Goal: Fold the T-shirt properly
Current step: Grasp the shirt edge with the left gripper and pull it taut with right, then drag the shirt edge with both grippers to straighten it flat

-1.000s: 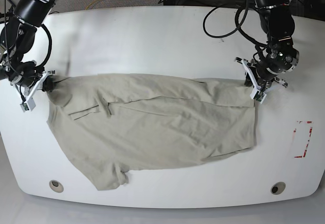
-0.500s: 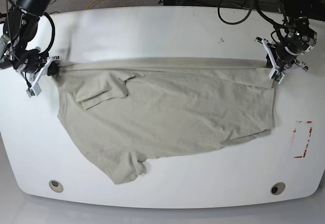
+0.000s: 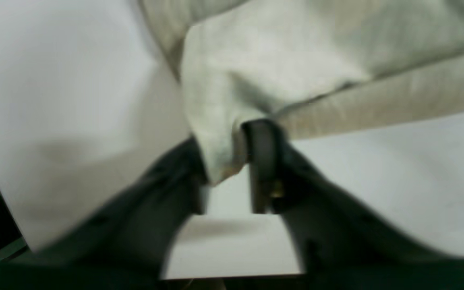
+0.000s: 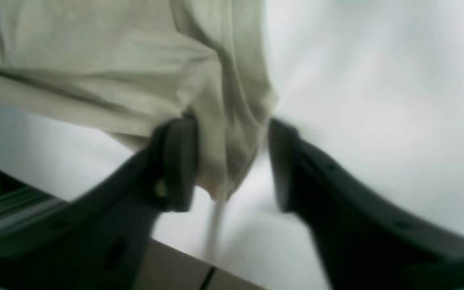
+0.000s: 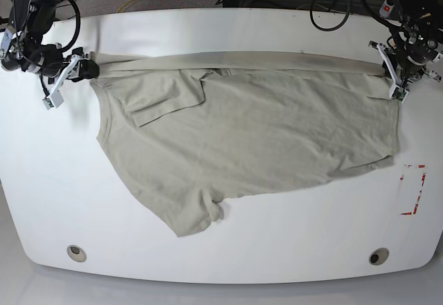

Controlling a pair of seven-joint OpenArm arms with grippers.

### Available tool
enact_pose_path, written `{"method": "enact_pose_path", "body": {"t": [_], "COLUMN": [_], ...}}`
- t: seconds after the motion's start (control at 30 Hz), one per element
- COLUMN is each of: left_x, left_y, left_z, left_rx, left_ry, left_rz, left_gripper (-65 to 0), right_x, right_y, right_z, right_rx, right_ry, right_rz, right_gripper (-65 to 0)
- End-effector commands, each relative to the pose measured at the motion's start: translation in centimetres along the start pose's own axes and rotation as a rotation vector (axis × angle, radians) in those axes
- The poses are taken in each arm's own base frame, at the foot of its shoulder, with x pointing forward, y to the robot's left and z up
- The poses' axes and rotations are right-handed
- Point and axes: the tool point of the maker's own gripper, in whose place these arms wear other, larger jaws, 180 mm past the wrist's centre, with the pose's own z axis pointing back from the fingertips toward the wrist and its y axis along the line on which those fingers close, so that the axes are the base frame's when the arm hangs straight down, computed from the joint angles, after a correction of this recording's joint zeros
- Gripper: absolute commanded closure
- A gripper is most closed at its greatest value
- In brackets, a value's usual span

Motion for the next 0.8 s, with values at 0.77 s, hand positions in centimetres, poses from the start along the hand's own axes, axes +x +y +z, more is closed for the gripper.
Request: {"method": "enact_pose_path", "body": {"t": [0.77], "left_x": [5.6], "left_y": [4.0], "left_z": [4.1], "left_rx": [0.136], "left_ry": [-0.171], "left_rz": [0.011], "left_gripper": [-33.3], "right_x": [7.1], "right_y": [3.5], "right_z": [0.4], "right_rx": [0.027], "right_ry": [-0.153], "right_rz": [0.171], "right_gripper": [-40.3]}}
